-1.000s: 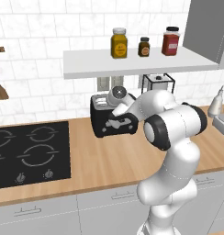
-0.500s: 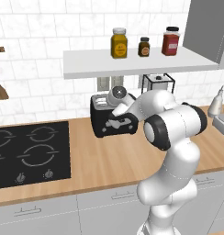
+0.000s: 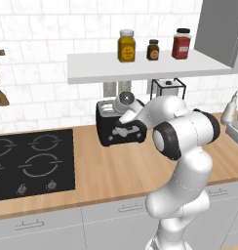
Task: Start the toaster. Once the lever pops up, take the bread to the plate on the dining counter.
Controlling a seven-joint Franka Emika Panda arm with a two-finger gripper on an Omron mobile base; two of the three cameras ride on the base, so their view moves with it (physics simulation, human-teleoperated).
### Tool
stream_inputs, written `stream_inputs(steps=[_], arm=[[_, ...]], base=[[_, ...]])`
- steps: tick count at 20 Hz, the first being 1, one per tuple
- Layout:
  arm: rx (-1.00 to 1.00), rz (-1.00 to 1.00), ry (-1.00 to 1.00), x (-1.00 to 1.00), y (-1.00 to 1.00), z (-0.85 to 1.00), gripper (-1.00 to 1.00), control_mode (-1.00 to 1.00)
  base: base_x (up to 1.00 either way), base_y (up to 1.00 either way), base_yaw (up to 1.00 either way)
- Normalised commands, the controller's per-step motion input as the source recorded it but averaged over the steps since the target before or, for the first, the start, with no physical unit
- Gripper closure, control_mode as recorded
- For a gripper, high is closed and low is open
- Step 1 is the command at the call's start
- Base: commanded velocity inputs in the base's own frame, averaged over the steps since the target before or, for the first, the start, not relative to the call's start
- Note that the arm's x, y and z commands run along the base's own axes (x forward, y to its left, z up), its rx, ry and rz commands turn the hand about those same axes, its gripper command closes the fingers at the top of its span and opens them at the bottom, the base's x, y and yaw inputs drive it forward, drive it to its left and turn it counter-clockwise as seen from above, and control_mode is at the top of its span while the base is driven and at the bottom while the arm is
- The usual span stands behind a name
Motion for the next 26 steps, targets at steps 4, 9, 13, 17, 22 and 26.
stream_inputs(steps=[4, 9, 13, 17, 22, 26], arm=[[0.0, 0.0, 0.0, 0.0, 0.0, 0.0, -1.0, -1.0], [0.0, 0.0, 0.0, 0.0, 0.0, 0.0, -1.0, -1.0], [0.0, 0.0, 0.0, 0.0, 0.0, 0.0, -1.0, -1.0], [0.0, 0.0, 0.0, 0.0, 0.0, 0.0, -1.0, -1.0], [0.0, 0.0, 0.0, 0.0, 0.0, 0.0, -1.0, -1.0], [0.0, 0.0, 0.0, 0.0, 0.0, 0.0, -1.0, -1.0]], base=[[0.0, 0.0, 0.0], [0.0, 0.0, 0.0], [0.0, 0.0, 0.0], [0.0, 0.0, 0.0], [0.0, 0.0, 0.0], [0.0, 0.0, 0.0]])
